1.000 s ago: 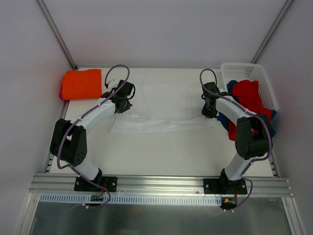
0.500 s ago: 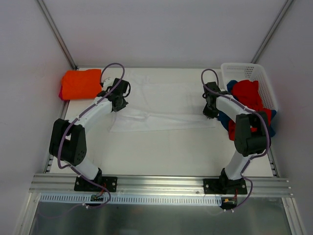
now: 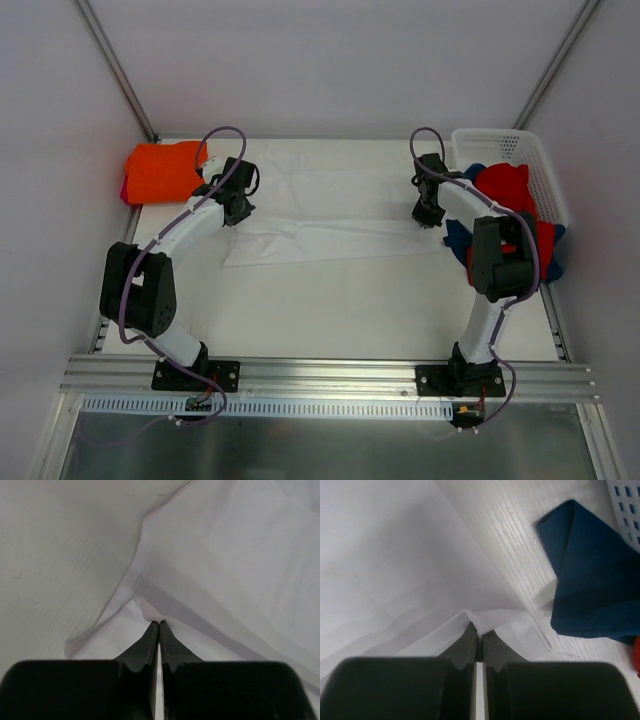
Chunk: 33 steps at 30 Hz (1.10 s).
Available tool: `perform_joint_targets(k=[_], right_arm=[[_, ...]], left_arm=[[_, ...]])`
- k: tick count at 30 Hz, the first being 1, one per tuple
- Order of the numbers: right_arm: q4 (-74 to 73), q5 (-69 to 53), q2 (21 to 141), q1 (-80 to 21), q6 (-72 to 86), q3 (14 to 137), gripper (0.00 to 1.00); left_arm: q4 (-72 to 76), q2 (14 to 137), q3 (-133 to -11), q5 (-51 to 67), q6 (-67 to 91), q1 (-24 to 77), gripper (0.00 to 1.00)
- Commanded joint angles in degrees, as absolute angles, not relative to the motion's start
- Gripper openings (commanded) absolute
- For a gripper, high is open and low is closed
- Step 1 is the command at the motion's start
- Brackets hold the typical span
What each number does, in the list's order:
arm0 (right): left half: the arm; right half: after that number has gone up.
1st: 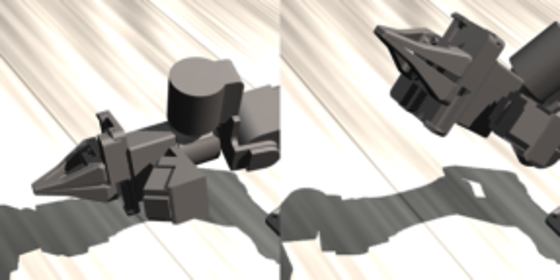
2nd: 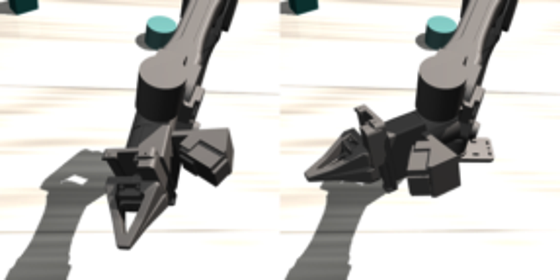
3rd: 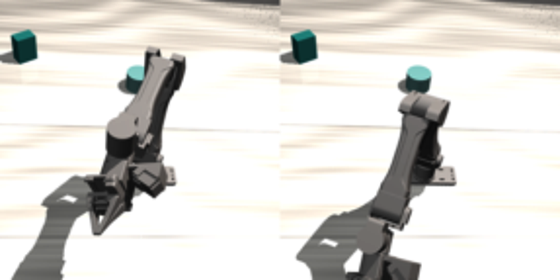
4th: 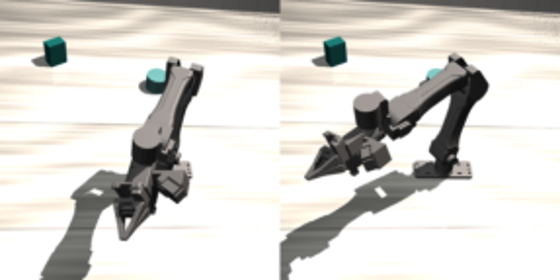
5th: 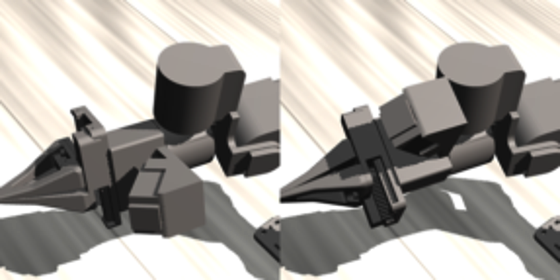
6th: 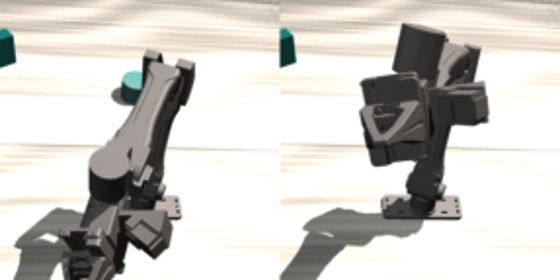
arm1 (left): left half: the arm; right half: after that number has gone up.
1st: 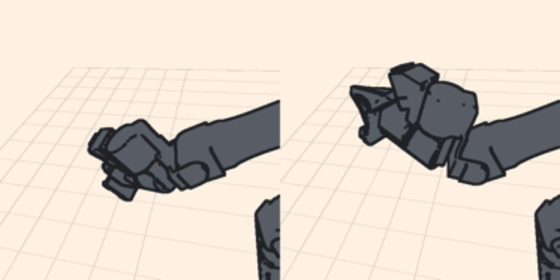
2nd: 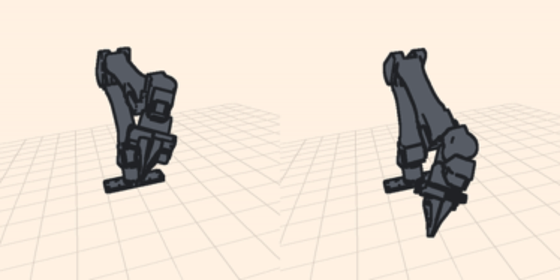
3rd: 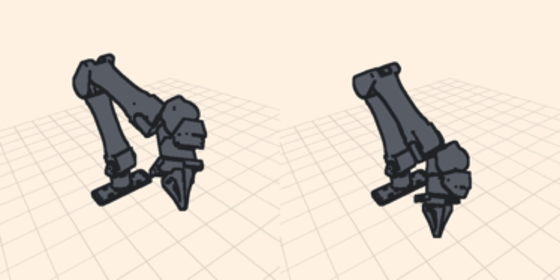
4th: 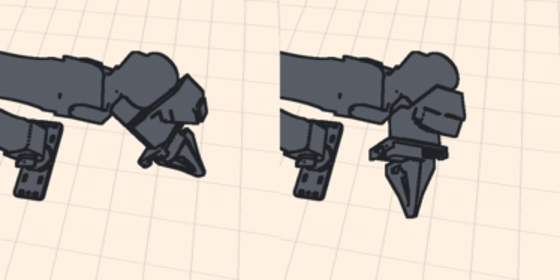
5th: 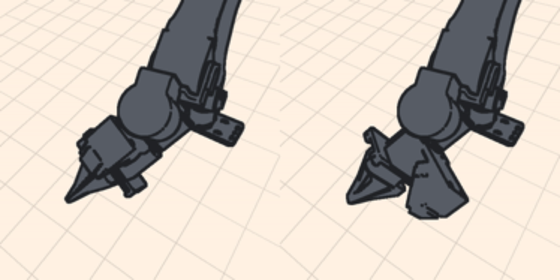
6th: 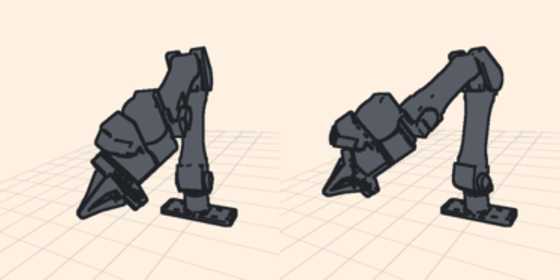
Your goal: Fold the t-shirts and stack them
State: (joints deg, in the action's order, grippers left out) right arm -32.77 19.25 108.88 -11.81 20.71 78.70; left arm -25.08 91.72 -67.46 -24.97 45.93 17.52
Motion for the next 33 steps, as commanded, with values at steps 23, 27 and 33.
perform_joint_targets(k=[23,27,33], right_arm=[[-37.4,26.6,104.3,-11.3,20.0,96.0,0.99],[-39.5,21.2,108.7,-11.3,18.5,106.4,0.99],[-36.5,18.3,107.2,-11.3,17.4,102.7,1.00]], left_arm=[[-24.5,89.7,-72.9,-31.8,48.0,15.4,0.99],[-23.9,99.8,-88.4,-29.8,38.6,14.9,0.99],[-21.0,119.4,-109.8,-10.9,27.0,10.4,0.99]])
